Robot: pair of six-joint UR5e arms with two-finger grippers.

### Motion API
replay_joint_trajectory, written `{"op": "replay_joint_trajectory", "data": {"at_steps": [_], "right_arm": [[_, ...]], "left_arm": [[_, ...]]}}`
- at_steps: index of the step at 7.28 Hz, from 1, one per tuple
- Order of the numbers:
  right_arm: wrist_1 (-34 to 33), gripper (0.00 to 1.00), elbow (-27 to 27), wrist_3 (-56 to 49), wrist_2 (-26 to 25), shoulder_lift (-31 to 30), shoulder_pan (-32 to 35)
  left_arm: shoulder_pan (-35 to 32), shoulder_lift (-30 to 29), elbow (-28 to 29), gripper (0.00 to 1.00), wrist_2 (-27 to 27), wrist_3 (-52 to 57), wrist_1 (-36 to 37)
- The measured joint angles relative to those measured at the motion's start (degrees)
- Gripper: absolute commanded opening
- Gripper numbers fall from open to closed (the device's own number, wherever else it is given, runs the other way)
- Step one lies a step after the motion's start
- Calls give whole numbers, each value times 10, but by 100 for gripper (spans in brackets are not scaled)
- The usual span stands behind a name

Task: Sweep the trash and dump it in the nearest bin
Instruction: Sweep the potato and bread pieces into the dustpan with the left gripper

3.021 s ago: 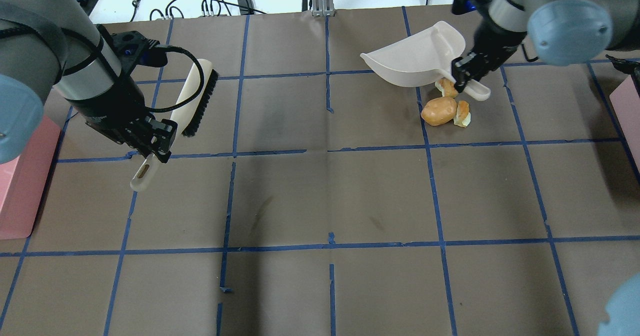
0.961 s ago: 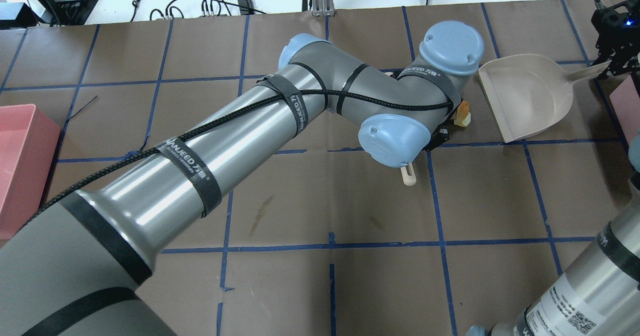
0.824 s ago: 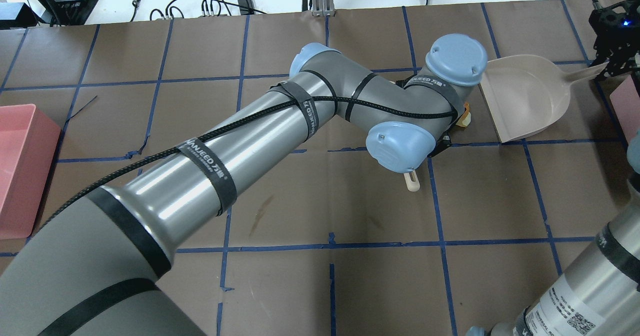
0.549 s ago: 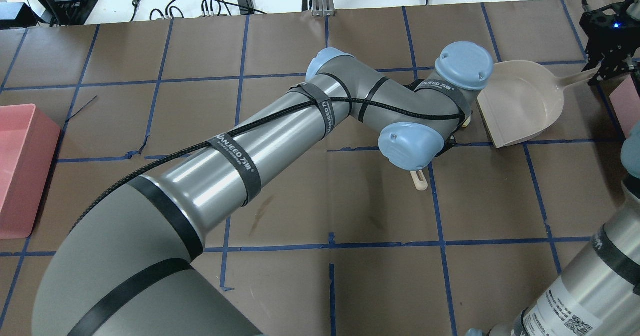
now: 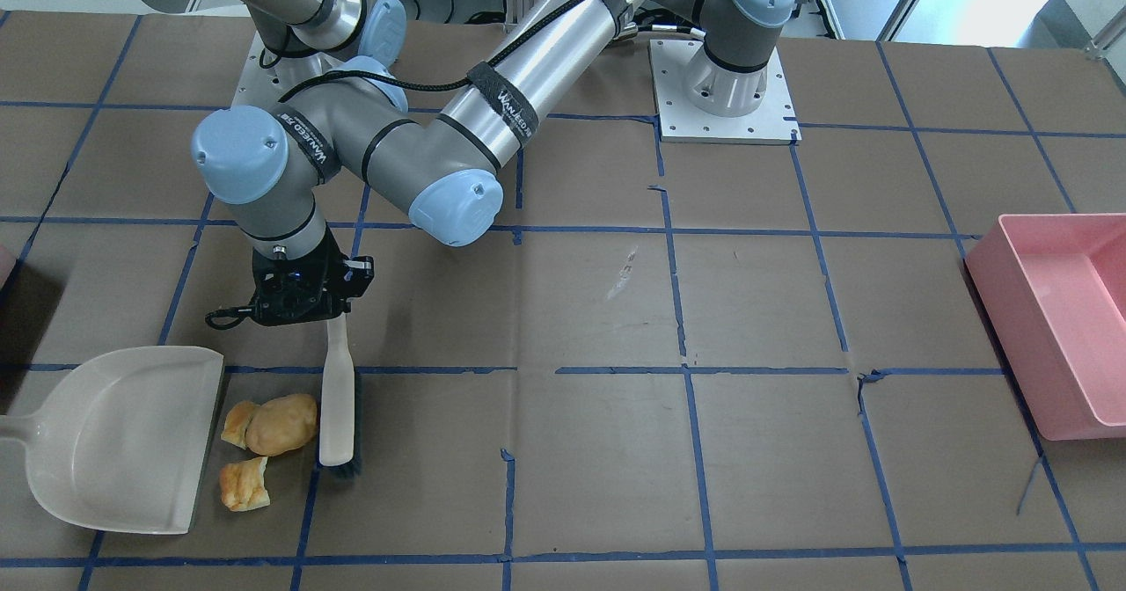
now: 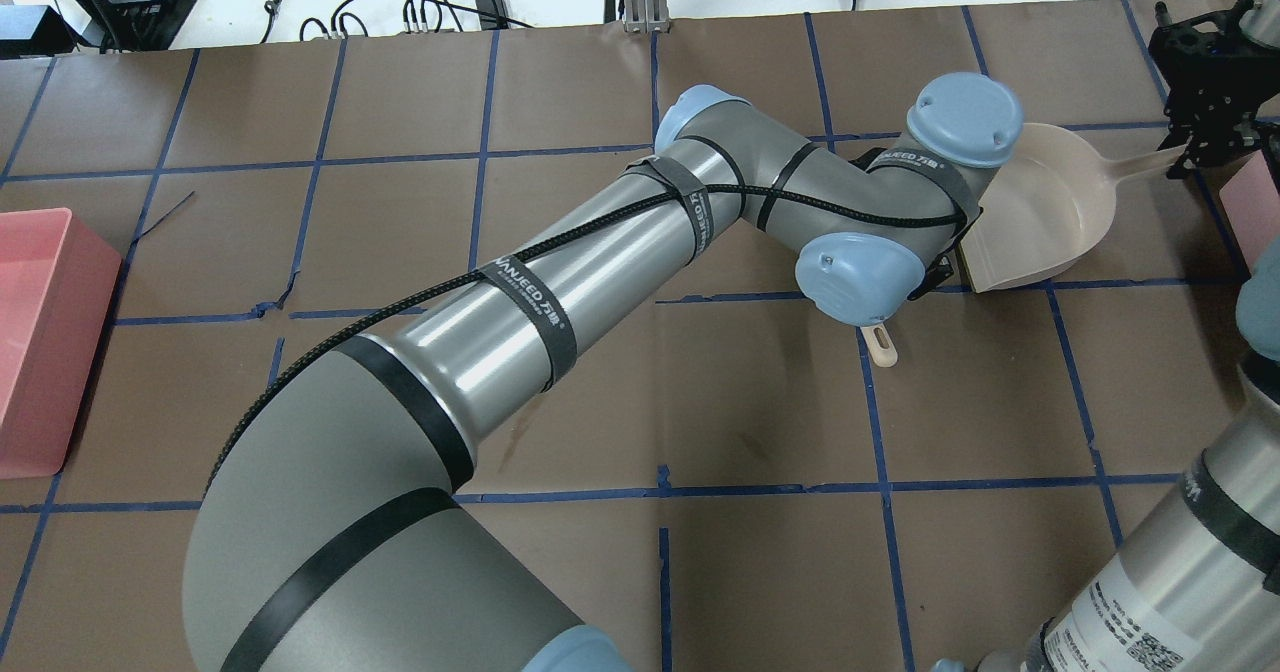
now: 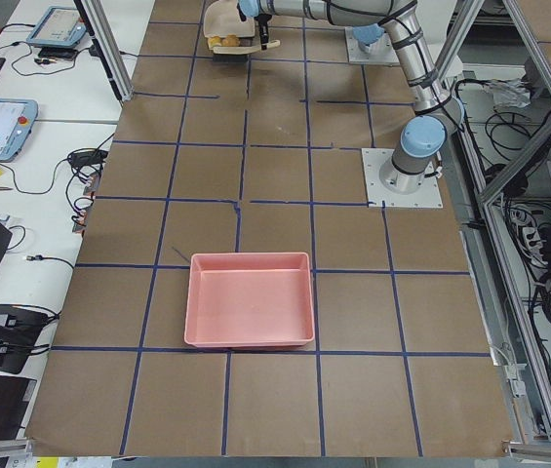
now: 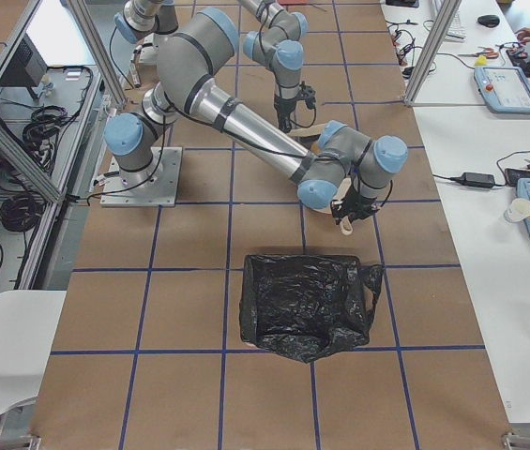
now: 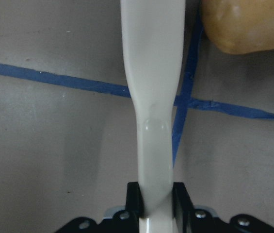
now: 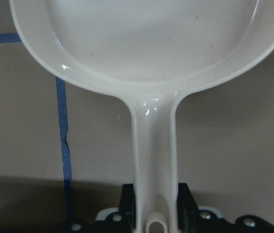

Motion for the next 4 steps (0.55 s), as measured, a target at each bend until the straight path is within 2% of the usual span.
{"op": "replay_joint_trajectory", "data": {"at_steps": [4], "right_arm": [[-5, 0, 7, 0, -9, -5, 16]], "left_arm": [[-1, -24, 26, 0, -19, 44, 1]]}}
